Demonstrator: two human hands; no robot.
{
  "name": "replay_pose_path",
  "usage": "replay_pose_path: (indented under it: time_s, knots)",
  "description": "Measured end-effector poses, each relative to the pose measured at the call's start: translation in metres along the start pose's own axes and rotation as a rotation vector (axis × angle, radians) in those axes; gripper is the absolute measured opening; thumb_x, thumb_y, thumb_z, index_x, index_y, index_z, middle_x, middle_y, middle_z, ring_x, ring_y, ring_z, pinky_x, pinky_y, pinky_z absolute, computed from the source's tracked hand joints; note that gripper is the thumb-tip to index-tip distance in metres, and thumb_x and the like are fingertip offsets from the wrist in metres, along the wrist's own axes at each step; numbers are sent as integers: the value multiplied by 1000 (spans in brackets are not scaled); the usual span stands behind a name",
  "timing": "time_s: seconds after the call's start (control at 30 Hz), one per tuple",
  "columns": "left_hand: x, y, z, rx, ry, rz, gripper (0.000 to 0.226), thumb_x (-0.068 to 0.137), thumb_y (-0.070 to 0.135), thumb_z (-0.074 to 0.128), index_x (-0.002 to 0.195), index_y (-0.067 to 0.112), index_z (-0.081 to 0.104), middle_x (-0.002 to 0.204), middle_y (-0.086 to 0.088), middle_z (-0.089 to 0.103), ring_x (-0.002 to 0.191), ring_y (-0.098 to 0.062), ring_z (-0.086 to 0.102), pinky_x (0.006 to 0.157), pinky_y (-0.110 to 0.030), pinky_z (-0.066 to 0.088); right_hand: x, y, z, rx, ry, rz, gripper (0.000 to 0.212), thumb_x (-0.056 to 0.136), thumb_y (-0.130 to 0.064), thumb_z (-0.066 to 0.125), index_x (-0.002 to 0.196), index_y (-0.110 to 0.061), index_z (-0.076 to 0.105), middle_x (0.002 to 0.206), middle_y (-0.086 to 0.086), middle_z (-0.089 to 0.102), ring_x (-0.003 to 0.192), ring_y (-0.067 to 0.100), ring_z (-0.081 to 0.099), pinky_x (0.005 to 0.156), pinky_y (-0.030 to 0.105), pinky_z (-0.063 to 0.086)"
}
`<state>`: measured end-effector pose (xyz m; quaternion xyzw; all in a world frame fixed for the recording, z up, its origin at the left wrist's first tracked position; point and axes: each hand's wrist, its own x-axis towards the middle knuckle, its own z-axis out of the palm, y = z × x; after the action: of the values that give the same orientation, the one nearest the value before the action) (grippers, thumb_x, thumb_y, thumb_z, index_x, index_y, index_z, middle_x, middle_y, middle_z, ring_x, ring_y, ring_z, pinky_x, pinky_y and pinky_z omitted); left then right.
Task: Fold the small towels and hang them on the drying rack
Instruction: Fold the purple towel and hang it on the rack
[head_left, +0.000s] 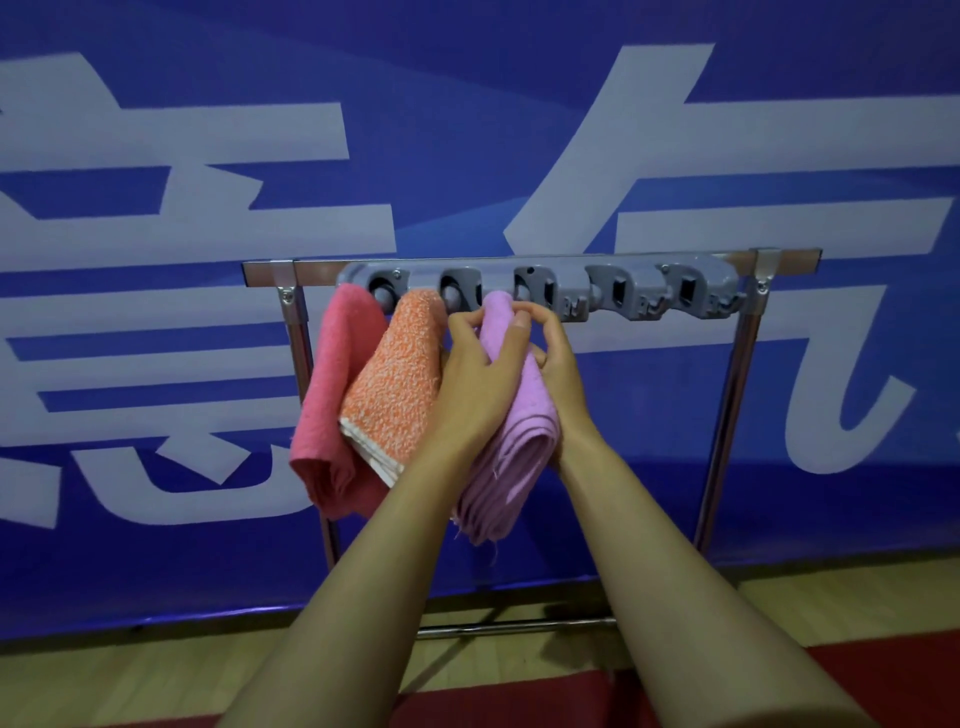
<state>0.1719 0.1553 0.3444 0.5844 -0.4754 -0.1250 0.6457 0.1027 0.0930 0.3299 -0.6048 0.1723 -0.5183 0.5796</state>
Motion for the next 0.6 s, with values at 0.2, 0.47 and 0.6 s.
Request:
replay_pose_path:
  time_s: [0.2, 0.47, 0.6]
  knots:
    - [12, -12, 0, 22, 36, -26, 61, 97, 40, 69, 141, 16, 35, 127, -3, 61, 107, -13, 68, 94, -29, 54, -4, 7, -11, -52, -8, 56, 25, 105, -25, 51, 123, -38, 64, 109, 8, 76, 101, 23, 73, 91, 49, 59]
    - [10, -26, 13, 109, 141, 8, 50, 90, 27, 74, 133, 18, 51, 114, 3, 65, 95, -11, 65, 81, -29, 53, -23, 27, -19, -193, -111, 203, 59, 92, -72, 48, 142, -39, 43, 135, -6, 64, 119, 11, 64, 106, 45, 51]
    - [9, -27, 14, 106, 82, 40, 12, 91, 11, 65, 89, 2, 59, 73, 0, 60, 59, -7, 51, 62, -31, 47, -40, 43, -27, -132, -129, 312, 35, 99, -70, 38, 119, -45, 54, 120, -12, 69, 109, 7, 68, 98, 41, 57]
